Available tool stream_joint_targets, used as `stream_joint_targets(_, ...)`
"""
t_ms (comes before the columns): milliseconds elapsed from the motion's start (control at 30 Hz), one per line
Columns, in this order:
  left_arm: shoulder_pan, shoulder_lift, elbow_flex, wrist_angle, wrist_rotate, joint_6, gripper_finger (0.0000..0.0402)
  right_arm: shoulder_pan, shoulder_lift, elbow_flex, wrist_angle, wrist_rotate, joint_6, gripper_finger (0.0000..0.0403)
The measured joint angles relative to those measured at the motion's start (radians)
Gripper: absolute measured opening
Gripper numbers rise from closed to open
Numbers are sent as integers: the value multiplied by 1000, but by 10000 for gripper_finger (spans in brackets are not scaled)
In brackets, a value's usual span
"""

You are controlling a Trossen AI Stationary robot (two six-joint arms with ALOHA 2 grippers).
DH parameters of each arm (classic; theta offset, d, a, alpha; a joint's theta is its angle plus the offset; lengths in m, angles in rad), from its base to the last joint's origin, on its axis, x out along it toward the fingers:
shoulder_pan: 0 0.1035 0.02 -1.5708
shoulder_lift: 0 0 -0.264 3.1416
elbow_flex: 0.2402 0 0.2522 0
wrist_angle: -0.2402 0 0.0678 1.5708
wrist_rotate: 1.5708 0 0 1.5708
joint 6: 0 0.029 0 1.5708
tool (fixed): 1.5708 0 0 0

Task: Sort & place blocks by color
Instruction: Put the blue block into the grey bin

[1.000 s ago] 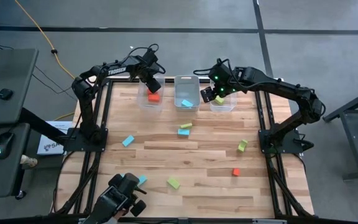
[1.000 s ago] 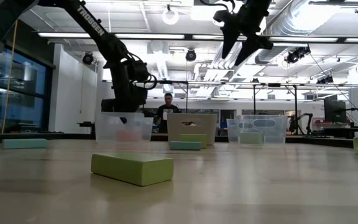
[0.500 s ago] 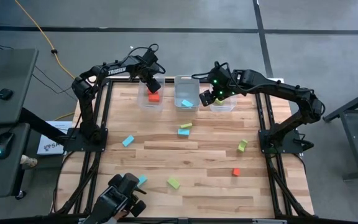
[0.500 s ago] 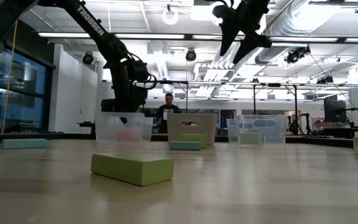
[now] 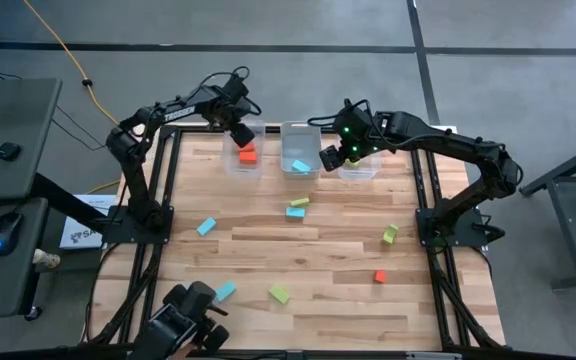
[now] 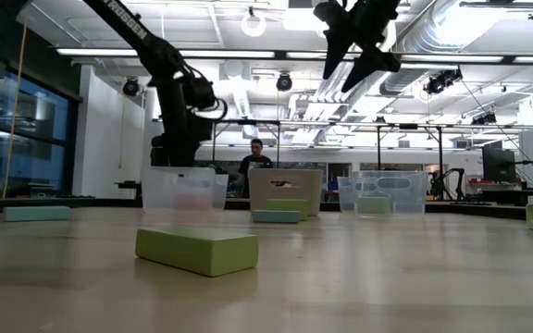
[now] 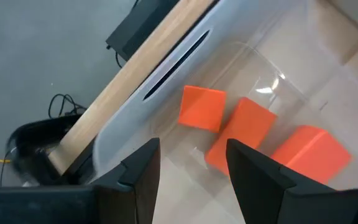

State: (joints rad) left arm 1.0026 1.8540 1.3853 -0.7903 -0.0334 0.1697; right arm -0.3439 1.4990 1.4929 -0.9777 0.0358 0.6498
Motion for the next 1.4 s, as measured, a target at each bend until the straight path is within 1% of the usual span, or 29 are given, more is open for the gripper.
stream_joint_targets(100,-1,-49,0,-20,0,-13,161,0,0,0,-7,-35,-6,216)
stream_joint_targets(267,-3,-144,0,-87,0,-14,161,0,0,0,-8,-62,-55,216)
stream_joint_targets(433,-8,-260,0,-191,0,-47,161,0,0,0,-8,-45,-91,216)
stream_joint_targets(533,-18,-338,0,-250,0,-68,161,0,0,0,-8,-52,-108,219)
stream_joint_targets(667,-41,-442,0,-310,0,-127,161,0,0,0,-8,-70,-161,231)
stream_joint_targets(800,-77,-529,0,-330,0,-217,161,11,0,0,8,-74,-242,237)
stream_joint_targets(867,-98,-562,0,-330,0,-263,161,20,0,0,26,-109,-286,238)
stream_joint_targets(967,-129,-592,0,-330,0,-319,161,38,11,0,52,-184,-341,238)
stream_joint_targets(1067,-159,-603,0,-334,0,-354,161,71,31,0,82,-202,-388,238)
stream_joint_targets(1133,-181,-604,0,-351,0,-361,161,95,47,0,99,-203,-406,238)
stream_joint_targets(1300,-251,-604,0,-443,8,-359,161,161,86,0,154,-200,-381,238)
stream_joint_targets(1400,-304,-604,0,-494,48,-361,161,201,102,0,177,-153,-329,238)
